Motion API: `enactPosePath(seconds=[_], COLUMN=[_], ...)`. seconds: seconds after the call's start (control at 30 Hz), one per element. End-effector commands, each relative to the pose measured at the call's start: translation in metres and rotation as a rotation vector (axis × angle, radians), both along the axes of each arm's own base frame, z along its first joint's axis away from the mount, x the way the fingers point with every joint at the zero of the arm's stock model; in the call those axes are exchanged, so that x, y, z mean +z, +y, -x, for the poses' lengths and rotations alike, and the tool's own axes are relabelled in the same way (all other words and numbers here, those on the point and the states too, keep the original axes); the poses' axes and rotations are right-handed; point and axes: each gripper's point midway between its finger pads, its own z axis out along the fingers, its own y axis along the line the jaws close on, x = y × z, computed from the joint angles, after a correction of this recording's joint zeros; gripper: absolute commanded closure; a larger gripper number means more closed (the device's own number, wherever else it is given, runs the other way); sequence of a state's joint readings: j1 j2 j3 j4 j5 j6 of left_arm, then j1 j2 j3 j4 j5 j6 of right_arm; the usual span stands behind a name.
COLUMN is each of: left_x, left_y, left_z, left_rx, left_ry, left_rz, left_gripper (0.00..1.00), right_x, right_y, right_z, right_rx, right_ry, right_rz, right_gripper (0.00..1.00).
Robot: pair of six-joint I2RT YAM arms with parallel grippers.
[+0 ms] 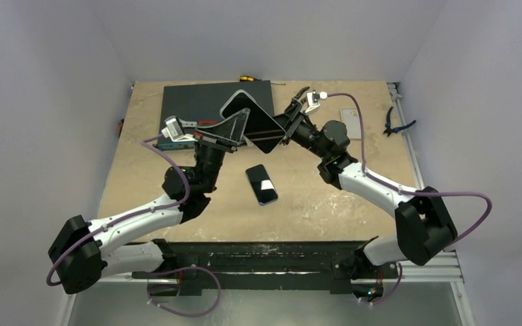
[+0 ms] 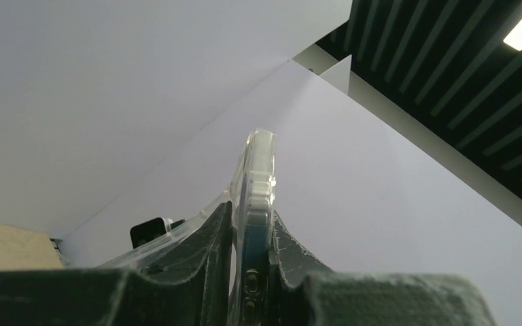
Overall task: Take the phone out of the phone case
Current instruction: Remove the phone case from the phone.
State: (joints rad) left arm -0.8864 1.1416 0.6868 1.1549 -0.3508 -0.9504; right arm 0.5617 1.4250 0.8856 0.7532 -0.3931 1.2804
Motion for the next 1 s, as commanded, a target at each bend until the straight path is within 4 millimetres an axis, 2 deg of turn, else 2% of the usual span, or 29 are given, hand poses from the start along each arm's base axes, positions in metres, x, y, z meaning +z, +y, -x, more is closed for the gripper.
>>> enactPosePath(seconds=[0.0,0.3,0.43,0.6,0.73,0.8,0.93,0.97], left_x=[0.021,0.014,0.009,0.002,0.002,-0.001,-0.025,-0.032], left_y=[-0.03,-0.018,-0.025,-0.032,-0.03,-0.028,-0.02,-0.017], left_z=[0.082,0.066,0.061,0.056,0.05,0.045,0.022,0.016], left_rx=[-0.395,-0.261,-0.259,-0.259,-0.221,-0.187,-0.081,-0.053], left_ry=[-0.065,-0.034,-0.021,-0.005,0.0,0.025,0.159,0.196], left_rz=[0.068,0.022,0.007,0.0,-0.014,-0.036,-0.106,-0.136], left_gripper=[1.0,1.0,1.0,1.0,1.0,1.0,1.0,1.0], right_x=[0.021,0.061,0.074,0.078,0.074,0.069,0.058,0.056], right_y=[-0.006,-0.008,-0.007,0.006,0.005,0.003,-0.001,-0.002], right_z=[0.001,0.069,0.087,0.099,0.108,0.11,0.109,0.109], right_rx=[-0.018,0.262,0.353,0.413,0.452,0.463,0.475,0.486], right_ry=[-0.121,-0.342,-0.382,-0.394,-0.379,-0.357,-0.289,-0.263], right_rz=[-0.1,-0.245,-0.288,-0.225,-0.211,-0.209,-0.243,-0.266], right_gripper=[0.49,0.46,0.47,0.53,0.63,0.75,0.98,1.0])
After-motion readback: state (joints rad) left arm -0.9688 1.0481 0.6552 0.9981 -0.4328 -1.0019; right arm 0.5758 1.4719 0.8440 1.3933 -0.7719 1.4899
